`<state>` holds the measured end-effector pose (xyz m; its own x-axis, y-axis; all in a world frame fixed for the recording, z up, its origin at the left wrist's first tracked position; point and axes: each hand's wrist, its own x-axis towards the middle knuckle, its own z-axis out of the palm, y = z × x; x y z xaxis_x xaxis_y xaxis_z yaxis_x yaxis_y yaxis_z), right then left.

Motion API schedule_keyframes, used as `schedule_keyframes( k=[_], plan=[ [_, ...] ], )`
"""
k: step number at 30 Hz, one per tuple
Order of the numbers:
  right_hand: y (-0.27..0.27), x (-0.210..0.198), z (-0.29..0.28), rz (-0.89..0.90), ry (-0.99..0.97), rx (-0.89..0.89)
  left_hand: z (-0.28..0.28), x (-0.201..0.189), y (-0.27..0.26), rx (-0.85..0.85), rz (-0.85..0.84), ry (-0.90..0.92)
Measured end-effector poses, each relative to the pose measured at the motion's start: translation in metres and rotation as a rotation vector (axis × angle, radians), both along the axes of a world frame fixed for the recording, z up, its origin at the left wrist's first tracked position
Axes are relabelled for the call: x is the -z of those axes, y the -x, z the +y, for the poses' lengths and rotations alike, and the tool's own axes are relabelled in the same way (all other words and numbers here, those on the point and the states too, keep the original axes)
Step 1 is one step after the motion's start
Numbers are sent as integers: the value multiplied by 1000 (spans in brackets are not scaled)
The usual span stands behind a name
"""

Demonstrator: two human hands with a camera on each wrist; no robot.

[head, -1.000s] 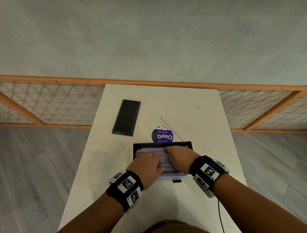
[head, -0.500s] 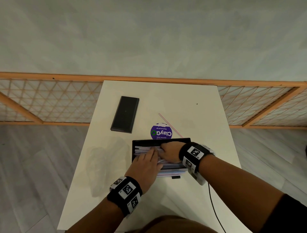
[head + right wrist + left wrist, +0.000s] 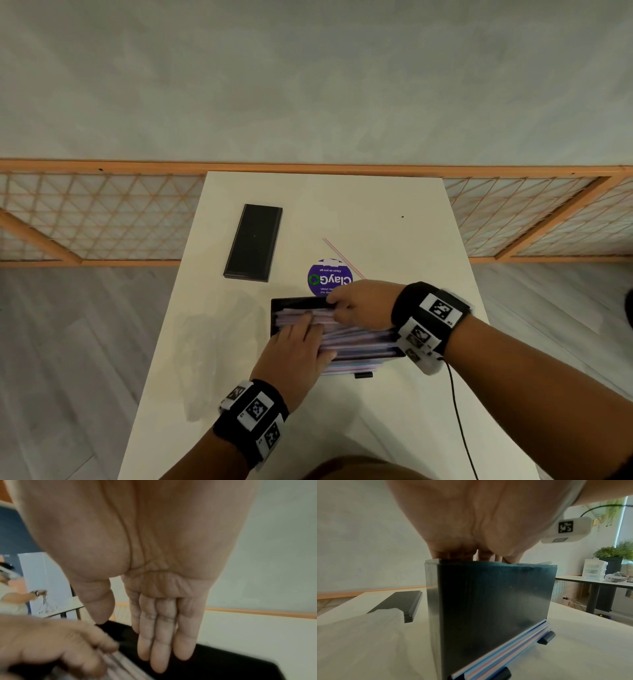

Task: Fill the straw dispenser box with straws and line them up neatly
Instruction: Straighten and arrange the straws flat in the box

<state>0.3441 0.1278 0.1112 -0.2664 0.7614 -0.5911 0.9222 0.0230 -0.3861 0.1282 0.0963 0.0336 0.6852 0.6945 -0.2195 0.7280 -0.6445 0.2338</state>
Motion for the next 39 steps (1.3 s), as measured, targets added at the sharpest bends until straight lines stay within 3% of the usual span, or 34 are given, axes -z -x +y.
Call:
schedule_keyframes(
  k=[4, 8, 15, 20, 28, 35, 39],
  plan=[
    [-37, -24, 23, 21, -69, 64, -1, 4, 1, -7, -56, -42],
    [-88, -17, 54, -79, -60, 163, -8, 14, 1, -26, -118, 5],
    [-129, 79, 85, -330, 51, 194, -14, 21, 2, -34, -224, -2],
    [-122, 128, 82, -417, -56, 176, -16, 15, 0, -64, -228, -7],
    [-95, 164, 88, -366, -110, 197, -23, 20, 0, -116, -216, -8],
    [-84, 158, 83, -405, -25, 115, -25, 11, -3, -153, -200, -1],
    [-88, 115, 69, -176, -108, 280, -23, 7, 1, -231, -214, 98]
  ],
)
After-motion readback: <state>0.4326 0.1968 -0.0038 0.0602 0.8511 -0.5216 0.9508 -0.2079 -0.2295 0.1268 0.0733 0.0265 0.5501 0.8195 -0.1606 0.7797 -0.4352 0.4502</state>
